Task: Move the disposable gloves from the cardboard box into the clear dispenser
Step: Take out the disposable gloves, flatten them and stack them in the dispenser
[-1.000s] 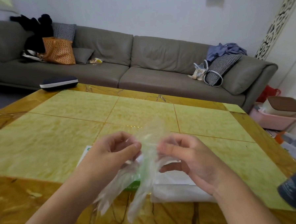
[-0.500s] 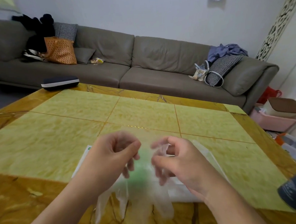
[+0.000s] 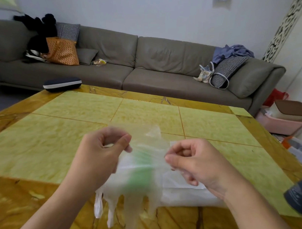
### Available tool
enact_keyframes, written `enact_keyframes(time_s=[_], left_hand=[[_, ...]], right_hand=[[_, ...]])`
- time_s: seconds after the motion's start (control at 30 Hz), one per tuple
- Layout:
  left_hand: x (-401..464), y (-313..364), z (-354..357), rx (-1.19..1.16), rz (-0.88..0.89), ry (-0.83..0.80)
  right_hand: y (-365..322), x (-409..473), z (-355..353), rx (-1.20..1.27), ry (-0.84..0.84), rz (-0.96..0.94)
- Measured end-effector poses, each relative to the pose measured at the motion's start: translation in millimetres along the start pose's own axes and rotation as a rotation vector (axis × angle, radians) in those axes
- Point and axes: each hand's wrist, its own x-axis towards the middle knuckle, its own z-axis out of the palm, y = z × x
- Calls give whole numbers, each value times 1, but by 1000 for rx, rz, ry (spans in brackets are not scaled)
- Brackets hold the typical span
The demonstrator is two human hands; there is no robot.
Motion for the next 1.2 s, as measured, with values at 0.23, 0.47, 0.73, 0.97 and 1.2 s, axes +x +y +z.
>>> enact_keyframes(time_s=[0.23, 0.47, 0.73, 0.97, 1.2], left_hand=[[-4, 10, 0, -101, -44, -123], [-13, 20, 10, -29, -95, -426], [0, 12, -7, -155, -208, -257], [-3, 12, 14, -141, -121, -74], [-16, 53, 50, 328, 526, -30]], right_hand=[[-6, -1, -16, 11, 100, -179], [-6, 1, 6, 6, -13, -190], [-3, -2, -27, -15, 51, -108], [2, 2, -34, 44, 223, -59], [25, 11, -53, 35, 371, 153]])
